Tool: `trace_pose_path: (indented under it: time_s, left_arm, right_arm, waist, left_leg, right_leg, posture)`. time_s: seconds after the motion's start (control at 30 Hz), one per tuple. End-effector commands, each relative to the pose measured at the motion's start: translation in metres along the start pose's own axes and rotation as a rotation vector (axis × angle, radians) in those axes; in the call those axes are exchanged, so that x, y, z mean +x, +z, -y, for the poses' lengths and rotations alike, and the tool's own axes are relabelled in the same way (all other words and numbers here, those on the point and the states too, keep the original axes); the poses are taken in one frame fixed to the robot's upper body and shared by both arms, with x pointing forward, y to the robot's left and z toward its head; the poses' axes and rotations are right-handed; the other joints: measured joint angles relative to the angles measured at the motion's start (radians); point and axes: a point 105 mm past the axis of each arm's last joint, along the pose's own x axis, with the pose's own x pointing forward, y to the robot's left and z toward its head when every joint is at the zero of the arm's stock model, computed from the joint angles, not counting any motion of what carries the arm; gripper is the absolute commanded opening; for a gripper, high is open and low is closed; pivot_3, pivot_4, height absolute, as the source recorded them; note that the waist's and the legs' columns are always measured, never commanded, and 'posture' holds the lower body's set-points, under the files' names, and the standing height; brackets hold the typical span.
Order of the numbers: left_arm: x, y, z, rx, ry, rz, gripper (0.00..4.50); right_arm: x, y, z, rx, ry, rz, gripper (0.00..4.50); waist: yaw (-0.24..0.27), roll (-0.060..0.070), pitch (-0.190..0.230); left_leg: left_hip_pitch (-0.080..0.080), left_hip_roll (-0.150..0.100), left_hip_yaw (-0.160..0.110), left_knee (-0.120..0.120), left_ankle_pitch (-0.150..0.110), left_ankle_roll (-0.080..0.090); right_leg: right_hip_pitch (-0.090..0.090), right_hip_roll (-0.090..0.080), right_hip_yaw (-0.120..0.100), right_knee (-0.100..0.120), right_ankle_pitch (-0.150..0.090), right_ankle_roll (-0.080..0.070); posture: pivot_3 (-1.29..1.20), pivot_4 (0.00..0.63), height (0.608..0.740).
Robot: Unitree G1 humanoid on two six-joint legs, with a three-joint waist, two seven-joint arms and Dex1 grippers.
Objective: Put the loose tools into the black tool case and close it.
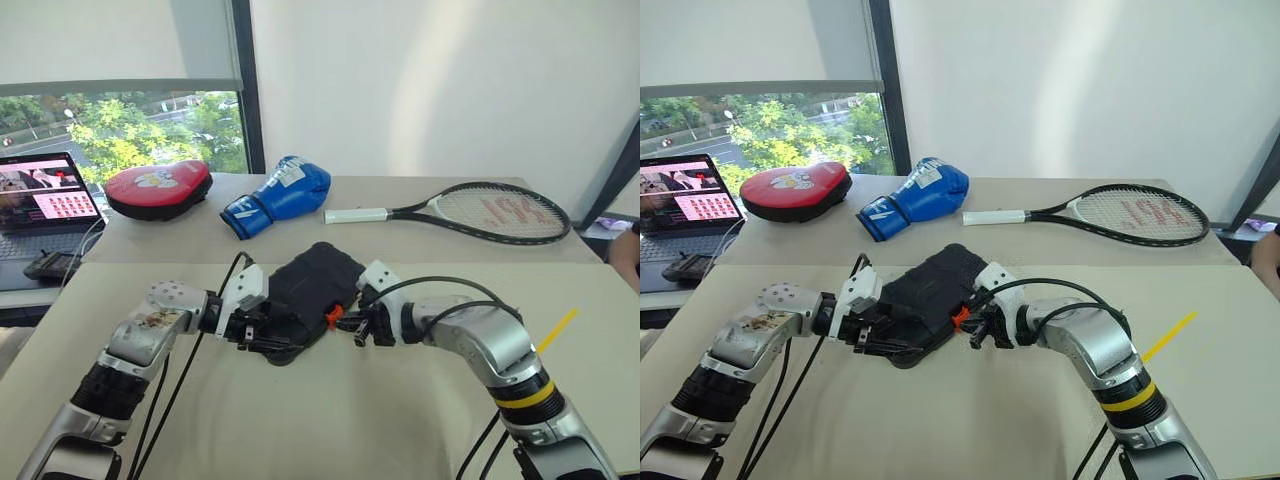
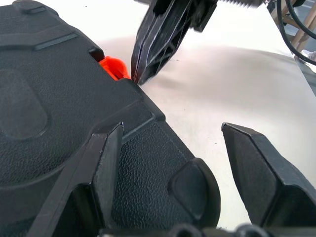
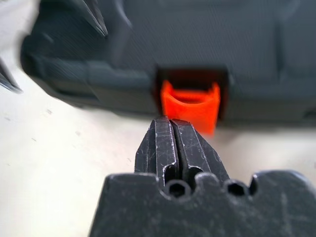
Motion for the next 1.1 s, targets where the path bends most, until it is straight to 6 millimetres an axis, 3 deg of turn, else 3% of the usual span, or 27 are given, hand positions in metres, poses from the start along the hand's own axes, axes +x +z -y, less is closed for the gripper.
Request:
trace_pose_path:
  time_s: [0.03, 0.37, 0.57, 0.73, 0.8, 0.9, 1.1]
  left_arm:
    - [0.003, -0.013, 0.002, -0.035, -0.001, -0.049, 3.43]
    - [0.001, -0.015, 0.001, -0.041, 0.016, -0.051, 3.43]
    - [0.000, -0.015, 0.002, -0.039, 0.026, -0.036, 3.43]
    - [-0.013, 0.011, 0.000, -0.023, 0.132, 0.165, 3.43]
    - [-0.028, 0.018, 0.000, -0.046, 0.225, 0.245, 3.43]
    - [-0.054, 0.019, 0.012, -0.106, 0.310, 0.318, 4.48]
    - [-0.088, -0.004, 0.041, -0.191, 0.461, 0.272, 4.50]
  right_arm:
    - [0.002, 0.013, 0.008, -0.014, -0.035, 0.050, 0.07]
    - [0.018, -0.002, 0.019, 0.028, -0.066, 0.032, 0.07]
    - [0.026, -0.006, 0.014, 0.017, -0.042, 0.049, 0.07]
    - [-0.016, 0.011, 0.003, -0.108, -0.068, 0.241, 0.07]
    - [-0.048, 0.015, -0.006, -0.114, -0.098, 0.339, 0.60]
    - [-0.091, 0.011, -0.022, -0.133, -0.137, 0.419, 1.53]
    - [-0.144, -0.015, -0.024, -0.177, -0.298, 0.338, 3.62]
  waist:
    - [0.000, 0.000, 0.000]
    - [-0.006, 0.000, 0.000]
    - [-0.006, 0.000, 0.000]
    - [0.000, 0.001, 0.000]
    - [0.001, 0.001, 0.001]
    - [0.008, 0.001, 0.001]
    - [0.013, 0.001, 0.001]
  left_leg:
    - [0.000, 0.000, 0.000, 0.000, 0.000, 0.000]
    - [0.004, 0.001, 0.000, 0.000, 0.002, -0.003]
    - [0.003, 0.001, 0.000, -0.001, 0.003, -0.003]
    - [0.000, 0.001, 0.000, -0.003, 0.002, -0.003]
    - [-0.003, 0.001, 0.000, -0.002, 0.002, -0.003]
    - [-0.007, 0.001, -0.002, -0.002, 0.004, -0.006]
    - [-0.005, 0.000, -0.002, -0.002, 0.000, -0.004]
  right_leg:
    - [0.000, 0.000, 0.000, 0.000, 0.000, 0.000]
    - [0.001, 0.002, 0.001, 0.003, 0.002, -0.003]
    - [-0.001, 0.002, 0.002, 0.004, 0.002, -0.003]
    - [-0.002, 0.001, 0.001, 0.001, 0.001, -0.002]
    - [-0.004, 0.000, 0.000, -0.001, 0.001, -0.002]
    - [-0.005, 0.000, -0.001, -0.002, 0.001, -0.001]
    - [-0.001, -0.004, -0.001, -0.006, -0.001, 0.002]
  posture:
    - [0.00, 0.150, 0.740]
    - [0.00, 0.150, 0.740]
    - [0.00, 0.150, 0.740]
    - [0.00, 0.150, 0.740]
    - [0.00, 0.150, 0.740]
    - [0.00, 0.150, 0.740]
    - [0.00, 0.150, 0.740]
